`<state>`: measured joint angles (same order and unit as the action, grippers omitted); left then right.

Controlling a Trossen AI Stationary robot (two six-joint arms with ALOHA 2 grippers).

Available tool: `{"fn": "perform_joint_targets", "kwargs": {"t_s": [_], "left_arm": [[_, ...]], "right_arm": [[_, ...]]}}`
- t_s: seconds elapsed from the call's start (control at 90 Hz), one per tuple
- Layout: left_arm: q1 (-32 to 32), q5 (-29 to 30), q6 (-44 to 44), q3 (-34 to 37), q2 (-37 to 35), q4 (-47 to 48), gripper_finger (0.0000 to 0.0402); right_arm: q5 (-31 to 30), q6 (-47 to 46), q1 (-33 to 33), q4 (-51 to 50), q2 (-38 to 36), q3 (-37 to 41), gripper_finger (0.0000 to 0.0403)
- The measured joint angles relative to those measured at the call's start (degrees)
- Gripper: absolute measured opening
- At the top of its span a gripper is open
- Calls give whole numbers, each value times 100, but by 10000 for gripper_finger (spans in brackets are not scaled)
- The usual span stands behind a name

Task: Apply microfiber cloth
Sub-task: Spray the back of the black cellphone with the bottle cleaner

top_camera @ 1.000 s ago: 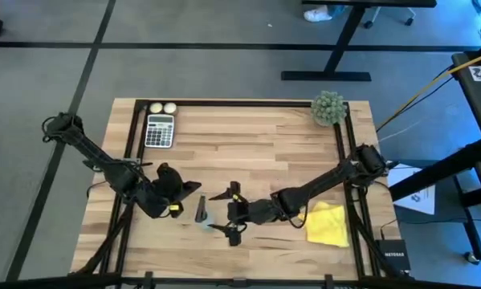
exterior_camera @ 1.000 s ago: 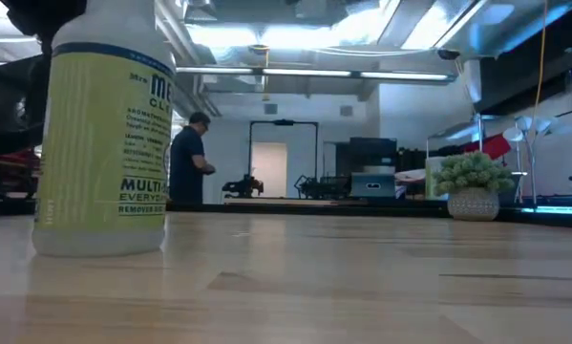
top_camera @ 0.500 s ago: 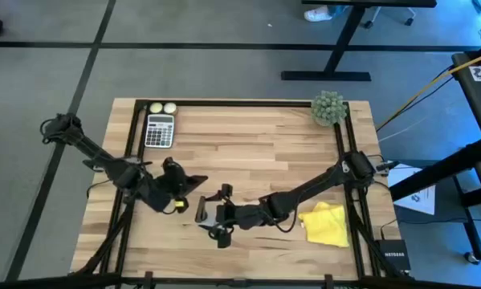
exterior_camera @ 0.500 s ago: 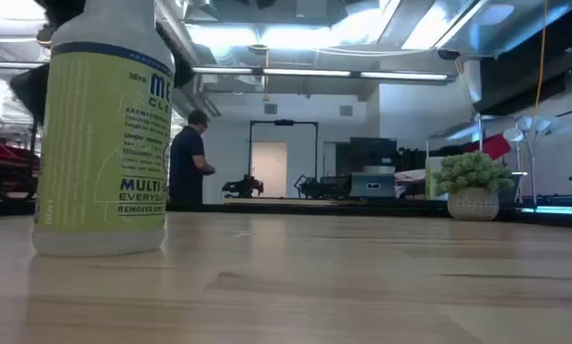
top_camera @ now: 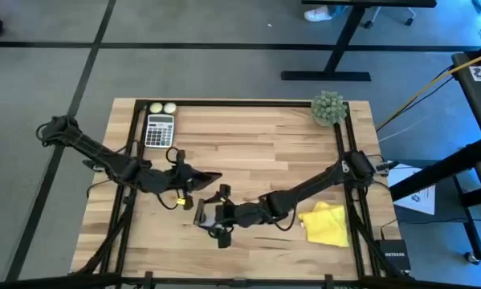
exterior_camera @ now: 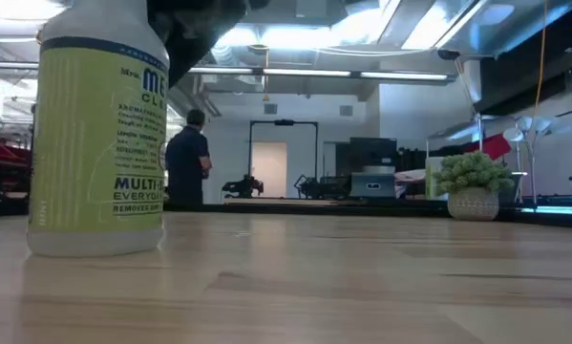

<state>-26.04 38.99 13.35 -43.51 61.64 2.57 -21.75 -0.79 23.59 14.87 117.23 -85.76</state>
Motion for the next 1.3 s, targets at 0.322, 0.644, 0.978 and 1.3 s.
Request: {"fn": "perform_joint_targets", "kwargs": {"t_s": [0.322,0.644,0.978,1.3], "left_arm": [[-6,-135,-157,0,-237,-259,15],[-11,-326,-306,0,-235,-586,15],[-4,-630,-378,0,-219,-1026,15],[-4,-721,-768,0,-196,-1524,15]], "right_arm": [[39,35,2,39,0,0,241],[44,111,2,-3,0,0,215],[286,112,-57,-61,0,-2,240],[465,125,-74,-96,-2,-7,184]]}}
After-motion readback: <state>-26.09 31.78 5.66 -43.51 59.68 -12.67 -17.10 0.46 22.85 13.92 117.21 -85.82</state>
